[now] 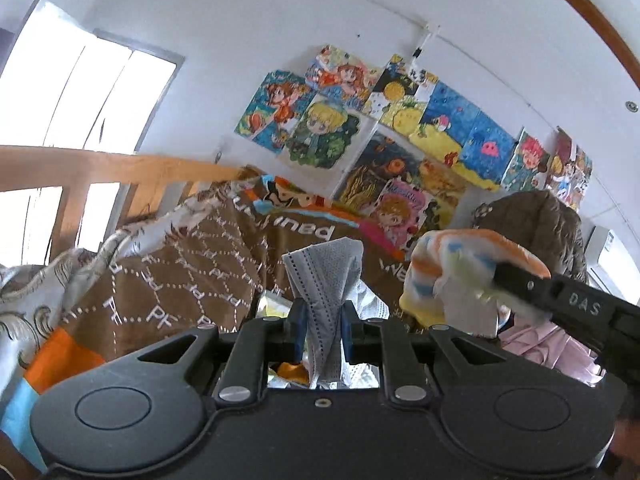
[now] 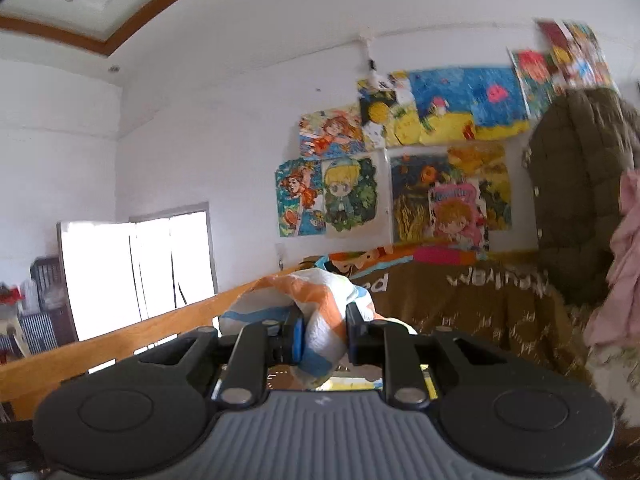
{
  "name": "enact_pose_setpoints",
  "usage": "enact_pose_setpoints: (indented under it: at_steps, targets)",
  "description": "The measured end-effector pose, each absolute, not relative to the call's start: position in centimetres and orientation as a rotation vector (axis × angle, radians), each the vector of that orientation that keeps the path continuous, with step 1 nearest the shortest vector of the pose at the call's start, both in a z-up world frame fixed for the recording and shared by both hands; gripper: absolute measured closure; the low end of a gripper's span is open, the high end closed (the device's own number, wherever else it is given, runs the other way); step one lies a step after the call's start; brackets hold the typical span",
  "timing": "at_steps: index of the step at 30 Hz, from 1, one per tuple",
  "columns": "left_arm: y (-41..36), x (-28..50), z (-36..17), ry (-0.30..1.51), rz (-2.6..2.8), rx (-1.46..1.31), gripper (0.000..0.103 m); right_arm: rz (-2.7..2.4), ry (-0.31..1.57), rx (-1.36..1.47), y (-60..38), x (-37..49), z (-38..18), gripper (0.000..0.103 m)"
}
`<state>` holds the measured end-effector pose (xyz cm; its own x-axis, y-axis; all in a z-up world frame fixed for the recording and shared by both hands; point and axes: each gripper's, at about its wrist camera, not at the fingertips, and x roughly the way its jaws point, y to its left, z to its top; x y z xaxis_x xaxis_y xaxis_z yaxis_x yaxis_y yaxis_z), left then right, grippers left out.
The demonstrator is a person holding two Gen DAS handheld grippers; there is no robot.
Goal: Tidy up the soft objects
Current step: 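Lift the grey mask and striped towel up with both tools, then carry the grey mask and striped towel over the grey tray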
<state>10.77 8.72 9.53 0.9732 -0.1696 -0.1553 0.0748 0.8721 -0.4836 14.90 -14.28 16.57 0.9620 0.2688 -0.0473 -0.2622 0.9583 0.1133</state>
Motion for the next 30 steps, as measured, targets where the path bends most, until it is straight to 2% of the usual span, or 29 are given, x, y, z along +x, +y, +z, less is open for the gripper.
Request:
enact_pose_setpoints:
  at_steps: [6, 15, 23, 30]
  targets:
    - [8.3, 14.2, 8.5, 0.196, -0.188, -0.489, 0.084, 0.247, 0.062, 0.141, -17.8, 19.9, 13.5, 0.081]
    - [4.6, 26.1, 7.2, 0.365, -0.181, -0.429, 0.084, 0.143, 0.102, 0.161, -21.8, 27.4, 8.7, 0.080]
    - [2.2, 35.9, 5.7, 0.424, -0.150, -0.457, 0.084, 0.100, 0.147, 0.119, -22.2, 33.1, 6.2, 0.080]
    - [0.0, 41.8, 4.8, 0.451, -0.118, -0.448, 0.084, 0.054, 0.227, 0.249, -24.8, 36.0, 4.3, 0.080]
